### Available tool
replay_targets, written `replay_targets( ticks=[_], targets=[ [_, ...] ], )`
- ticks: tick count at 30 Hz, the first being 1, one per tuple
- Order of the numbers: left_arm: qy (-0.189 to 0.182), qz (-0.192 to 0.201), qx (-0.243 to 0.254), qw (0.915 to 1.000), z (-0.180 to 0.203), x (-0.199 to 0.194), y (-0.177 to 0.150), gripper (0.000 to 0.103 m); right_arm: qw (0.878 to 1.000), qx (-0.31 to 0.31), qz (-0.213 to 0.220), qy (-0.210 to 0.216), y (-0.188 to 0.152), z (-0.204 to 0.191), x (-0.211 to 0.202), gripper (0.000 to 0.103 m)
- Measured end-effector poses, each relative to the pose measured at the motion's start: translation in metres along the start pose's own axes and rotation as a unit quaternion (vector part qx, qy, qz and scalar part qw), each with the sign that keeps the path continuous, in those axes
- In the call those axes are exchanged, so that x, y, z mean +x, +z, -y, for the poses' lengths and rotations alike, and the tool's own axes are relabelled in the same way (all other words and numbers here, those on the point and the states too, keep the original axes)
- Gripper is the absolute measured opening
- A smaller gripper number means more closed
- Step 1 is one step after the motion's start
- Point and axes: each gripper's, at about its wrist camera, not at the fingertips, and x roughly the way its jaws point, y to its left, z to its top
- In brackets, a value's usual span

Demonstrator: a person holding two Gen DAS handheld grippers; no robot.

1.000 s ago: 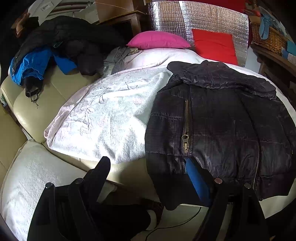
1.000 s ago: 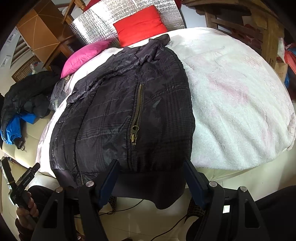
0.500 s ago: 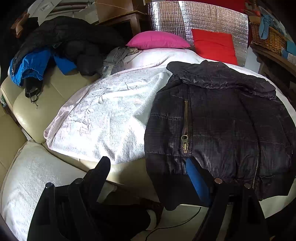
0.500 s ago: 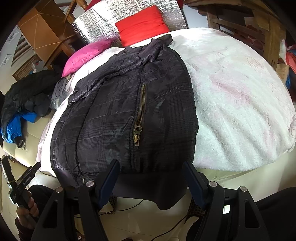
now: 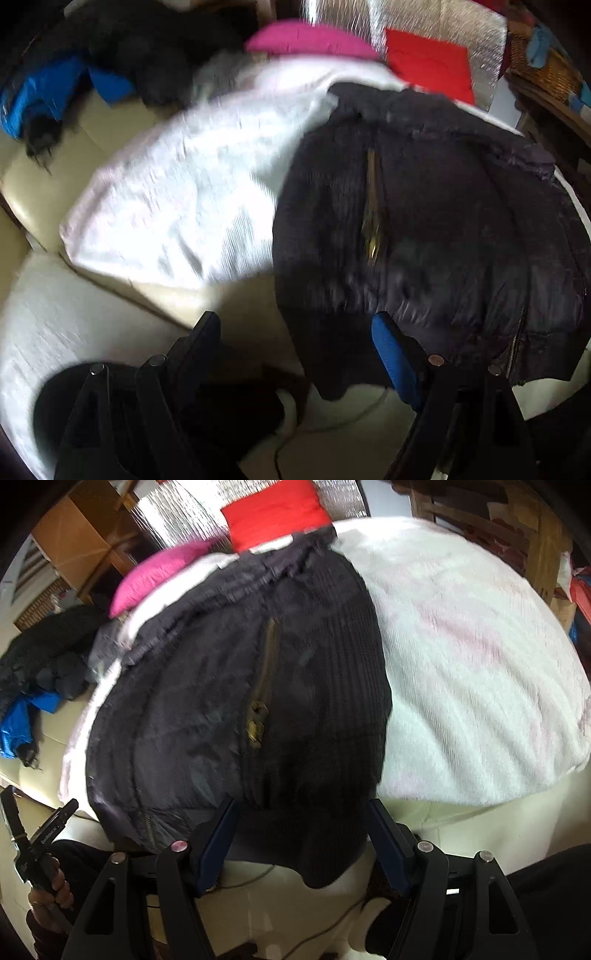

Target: Fold large clothes

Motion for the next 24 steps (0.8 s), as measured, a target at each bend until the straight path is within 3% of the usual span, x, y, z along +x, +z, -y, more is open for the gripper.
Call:
replay_targets(
  ticks=[3, 10, 12, 14, 17, 18, 20, 21, 24],
  targets=[
    [-0.025, -0.056, -0.054, 0.9966, -0.017, 0.027, -0.007, 0.084, 1.000, -0.002, -0.018, -0.018, -0.004, -0.002, 0.012, 0.074],
    [-0.072, -0.044, -0.071, 0.9939, -0.021, 0.037, -0.007, 0.083, 0.998, -0.034, -0.012, -0.048, -0.010, -0.020, 0.032, 0.075],
    [-0.090, -0.043, -0.077, 0.9921, -0.023, 0.040, -0.009, 0.052, 0.998, -0.039, -0.004, -0.049, -0.012, -0.024, 0.035, 0.075],
    [-0.113, -0.048, -0.076, 0.9896, -0.022, 0.043, -0.009, 0.038, 0.999, -0.033, 0.000, -0.042, -0.013, -0.023, 0.033, 0.065],
    [-0.103, -0.039, -0.061, 0.9921, -0.016, 0.040, -0.011, 0.037, 0.999, -0.034, 0.003, -0.029, -0.011, -0.028, 0.028, 0.044],
    [-0.100, -0.038, -0.058, 0.9926, -0.014, 0.040, -0.010, 0.037, 0.999, -0.032, 0.004, -0.024, -0.010, -0.027, 0.025, 0.042],
    [-0.096, -0.042, -0.054, 0.9930, -0.012, 0.041, -0.011, 0.040, 1.000, -0.012, 0.000, -0.005, -0.007, -0.018, 0.022, 0.042],
    [-0.096, -0.049, -0.056, 0.9927, -0.011, 0.043, -0.011, 0.053, 1.000, 0.002, -0.005, 0.001, -0.006, -0.012, 0.022, 0.042],
    [-0.090, -0.063, -0.062, 0.9920, -0.009, 0.049, -0.006, 0.062, 0.999, 0.043, -0.015, -0.001, -0.001, 0.001, 0.025, 0.062]
  ],
)
